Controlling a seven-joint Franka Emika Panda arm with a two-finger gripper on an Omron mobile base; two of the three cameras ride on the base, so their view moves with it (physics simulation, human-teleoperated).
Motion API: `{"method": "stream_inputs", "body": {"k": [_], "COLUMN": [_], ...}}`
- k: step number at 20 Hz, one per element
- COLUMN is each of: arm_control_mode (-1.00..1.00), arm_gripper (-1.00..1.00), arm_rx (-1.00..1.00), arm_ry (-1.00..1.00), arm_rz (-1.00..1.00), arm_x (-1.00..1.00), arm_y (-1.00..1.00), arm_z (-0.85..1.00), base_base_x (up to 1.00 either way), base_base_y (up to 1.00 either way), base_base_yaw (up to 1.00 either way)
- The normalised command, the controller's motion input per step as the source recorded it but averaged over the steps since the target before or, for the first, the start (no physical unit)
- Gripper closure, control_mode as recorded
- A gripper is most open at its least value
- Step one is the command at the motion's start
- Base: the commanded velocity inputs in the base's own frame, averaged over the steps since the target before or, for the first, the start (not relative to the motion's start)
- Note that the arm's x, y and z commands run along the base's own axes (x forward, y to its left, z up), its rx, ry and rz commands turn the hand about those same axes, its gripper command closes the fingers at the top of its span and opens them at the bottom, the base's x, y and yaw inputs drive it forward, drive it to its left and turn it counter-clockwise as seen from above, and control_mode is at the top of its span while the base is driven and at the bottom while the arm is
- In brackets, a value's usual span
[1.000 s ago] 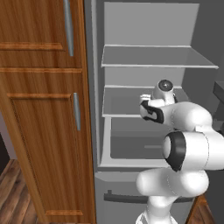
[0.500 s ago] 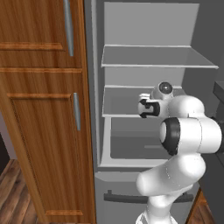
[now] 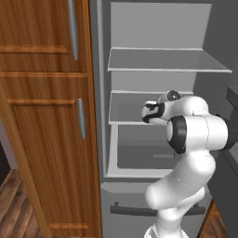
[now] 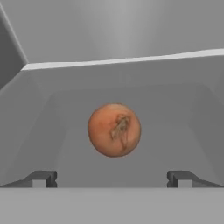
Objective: Place the cold items (orange and onion) from the fridge in one tupperware on the dining counter. Place the warm items (kebab skewer and hot dog) in the stove area in another tupperware.
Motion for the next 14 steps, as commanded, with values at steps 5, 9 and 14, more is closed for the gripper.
{"method": "stream_inputs", "body": {"k": [5,9,14], "arm_control_mode": [-1.00,-1.00,-1.00], "arm_gripper": [-1.00,-1.00,-1.00], "arm_rx": [0.00,0.00,0.00], "arm_ry": [-0.01,0.00,0.00], "arm_rz": [0.03,0.02,0.01], "arm_x": [0.38,0.27,0.19], "arm_y": [0.00,0.00,-0.01], "arm_z": [-0.07,-0.17,-0.26], "base_base_x": [0.00,0.00,0.00], "base_base_y": [0.00,0.00,0.00], "base_base_yaw": [0.00,0.00,0.00]}}
